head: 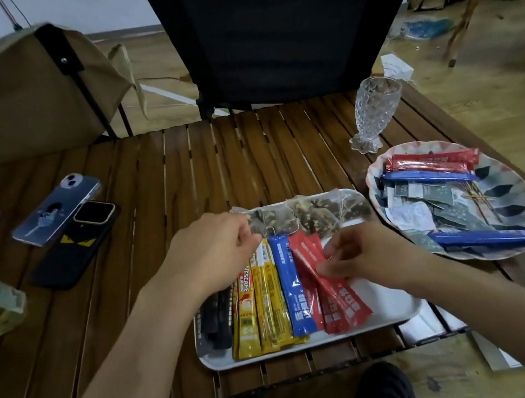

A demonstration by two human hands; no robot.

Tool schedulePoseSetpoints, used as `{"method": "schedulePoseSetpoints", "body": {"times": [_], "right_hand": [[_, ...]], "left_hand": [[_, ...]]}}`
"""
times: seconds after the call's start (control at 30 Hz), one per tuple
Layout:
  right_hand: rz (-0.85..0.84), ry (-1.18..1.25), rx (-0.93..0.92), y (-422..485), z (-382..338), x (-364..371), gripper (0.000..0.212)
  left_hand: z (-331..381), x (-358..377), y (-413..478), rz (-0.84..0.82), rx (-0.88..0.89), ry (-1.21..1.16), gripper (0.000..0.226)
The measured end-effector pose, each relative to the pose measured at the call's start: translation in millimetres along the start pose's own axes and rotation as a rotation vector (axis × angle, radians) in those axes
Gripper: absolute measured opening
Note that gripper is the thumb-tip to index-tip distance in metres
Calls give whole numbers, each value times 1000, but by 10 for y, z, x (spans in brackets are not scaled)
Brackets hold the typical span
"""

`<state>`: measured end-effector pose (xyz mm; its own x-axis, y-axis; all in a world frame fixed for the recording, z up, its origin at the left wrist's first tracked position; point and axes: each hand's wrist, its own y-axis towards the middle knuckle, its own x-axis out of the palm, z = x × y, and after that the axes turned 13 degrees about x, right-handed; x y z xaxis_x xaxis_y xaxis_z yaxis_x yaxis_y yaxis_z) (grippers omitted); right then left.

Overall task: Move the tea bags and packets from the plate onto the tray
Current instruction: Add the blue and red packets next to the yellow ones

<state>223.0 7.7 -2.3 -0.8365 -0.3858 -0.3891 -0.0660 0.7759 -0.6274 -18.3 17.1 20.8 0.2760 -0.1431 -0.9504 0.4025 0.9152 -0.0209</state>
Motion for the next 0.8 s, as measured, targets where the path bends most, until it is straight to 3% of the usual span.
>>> {"method": "schedulePoseSetpoints", "body": {"times": [0.2, 0.47, 0.8], "right_hand": [[65, 66, -2, 56, 22, 101, 23], [196, -345, -95, 44, 4, 156, 29], [158, -400, -117, 90, 58, 182, 25]], "left_hand": [[3, 19, -8, -6, -2, 0, 30], [-13, 6, -11, 1, 11, 0, 29], [-16, 25, -8, -14, 7, -12, 28]]}}
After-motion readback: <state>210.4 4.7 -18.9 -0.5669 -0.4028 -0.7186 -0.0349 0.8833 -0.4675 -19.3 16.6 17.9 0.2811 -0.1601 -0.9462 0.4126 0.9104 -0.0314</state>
